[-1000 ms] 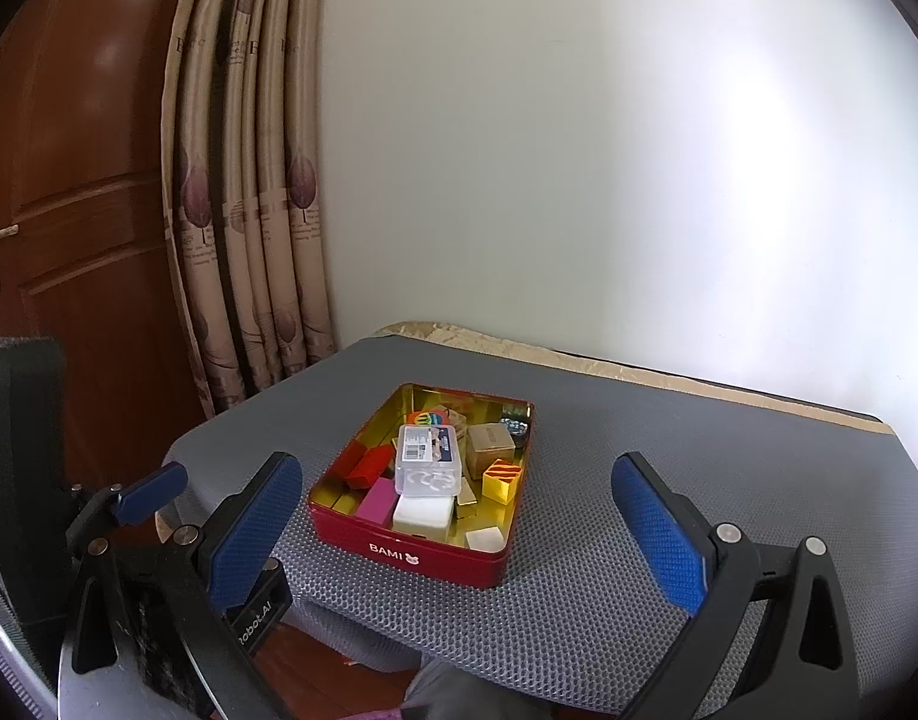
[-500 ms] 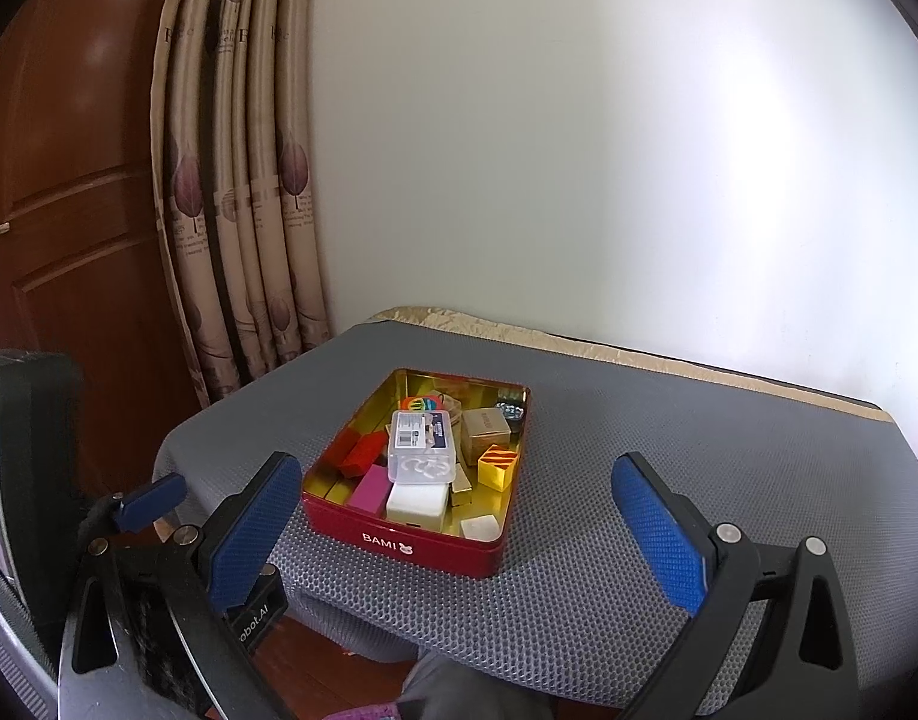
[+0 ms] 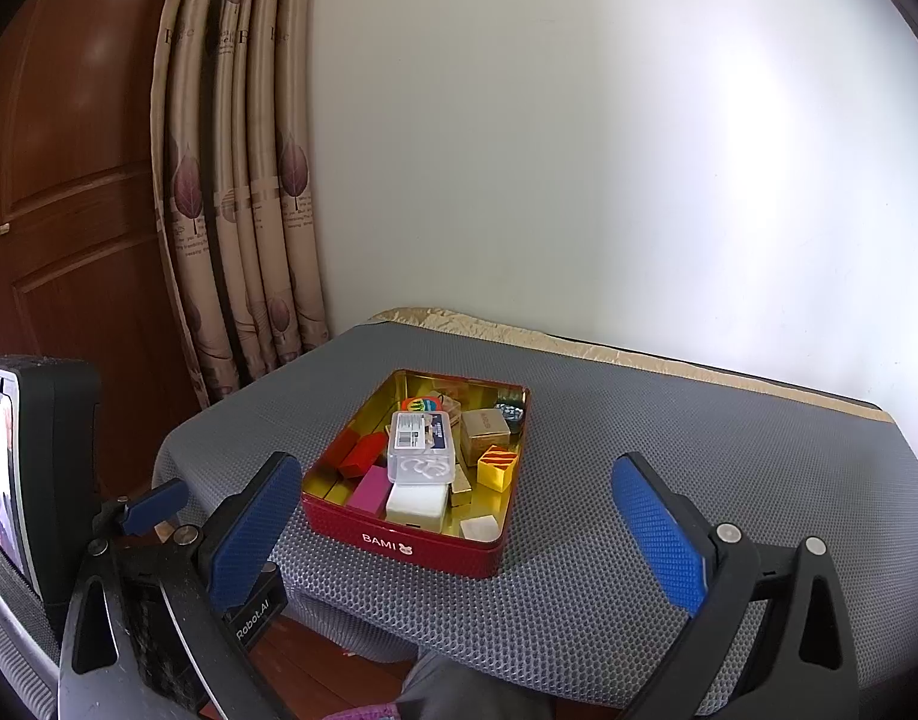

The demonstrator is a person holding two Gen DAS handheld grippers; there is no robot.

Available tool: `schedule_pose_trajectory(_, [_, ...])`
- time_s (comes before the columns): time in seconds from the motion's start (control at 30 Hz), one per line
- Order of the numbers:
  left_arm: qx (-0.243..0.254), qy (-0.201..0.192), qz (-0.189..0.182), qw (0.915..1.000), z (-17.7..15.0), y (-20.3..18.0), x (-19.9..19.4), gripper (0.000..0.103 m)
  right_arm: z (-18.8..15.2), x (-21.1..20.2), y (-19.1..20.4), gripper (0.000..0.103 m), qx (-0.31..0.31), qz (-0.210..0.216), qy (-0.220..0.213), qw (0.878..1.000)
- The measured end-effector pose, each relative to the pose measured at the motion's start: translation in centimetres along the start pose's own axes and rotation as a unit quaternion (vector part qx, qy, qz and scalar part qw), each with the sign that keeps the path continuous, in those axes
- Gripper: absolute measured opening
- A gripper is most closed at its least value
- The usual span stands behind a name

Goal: Organize rigid objects

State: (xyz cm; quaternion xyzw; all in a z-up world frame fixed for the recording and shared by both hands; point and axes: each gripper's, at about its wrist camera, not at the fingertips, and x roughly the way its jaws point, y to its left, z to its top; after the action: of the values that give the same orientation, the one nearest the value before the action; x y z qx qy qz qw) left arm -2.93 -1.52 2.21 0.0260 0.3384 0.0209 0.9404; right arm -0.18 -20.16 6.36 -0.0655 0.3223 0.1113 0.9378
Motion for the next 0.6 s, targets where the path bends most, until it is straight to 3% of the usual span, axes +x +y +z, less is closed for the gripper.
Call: schedule_pose_trajectory(0.6, [-0.002, -0.011, 0.004, 0.9999, 0.09, -0.05, -0.39, 0.056, 0.3, -0.23, 0.15, 0.102, -0.001, -0.001, -0.009, 1.0])
